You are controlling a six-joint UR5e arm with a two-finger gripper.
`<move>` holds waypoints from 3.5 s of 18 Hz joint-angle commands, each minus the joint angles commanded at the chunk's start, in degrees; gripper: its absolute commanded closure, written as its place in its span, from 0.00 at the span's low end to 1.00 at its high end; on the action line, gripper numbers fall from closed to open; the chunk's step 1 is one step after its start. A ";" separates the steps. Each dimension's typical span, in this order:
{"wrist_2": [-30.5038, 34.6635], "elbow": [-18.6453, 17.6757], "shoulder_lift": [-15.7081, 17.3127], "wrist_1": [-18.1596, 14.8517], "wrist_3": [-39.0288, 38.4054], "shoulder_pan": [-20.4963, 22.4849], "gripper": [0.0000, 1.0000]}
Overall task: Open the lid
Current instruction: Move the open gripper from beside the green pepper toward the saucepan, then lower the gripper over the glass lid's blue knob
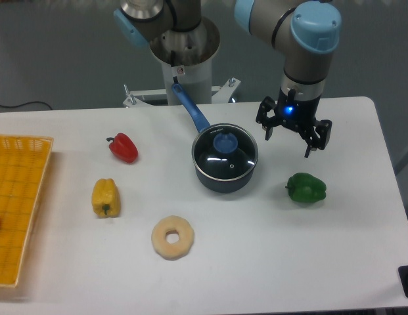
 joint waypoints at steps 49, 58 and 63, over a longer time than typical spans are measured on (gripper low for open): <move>9.40 -14.85 2.46 4.31 -10.99 -9.23 0.00; 8.52 -16.35 4.39 4.13 -12.22 -11.16 0.00; 8.52 -18.19 4.31 4.48 -11.78 -11.25 0.00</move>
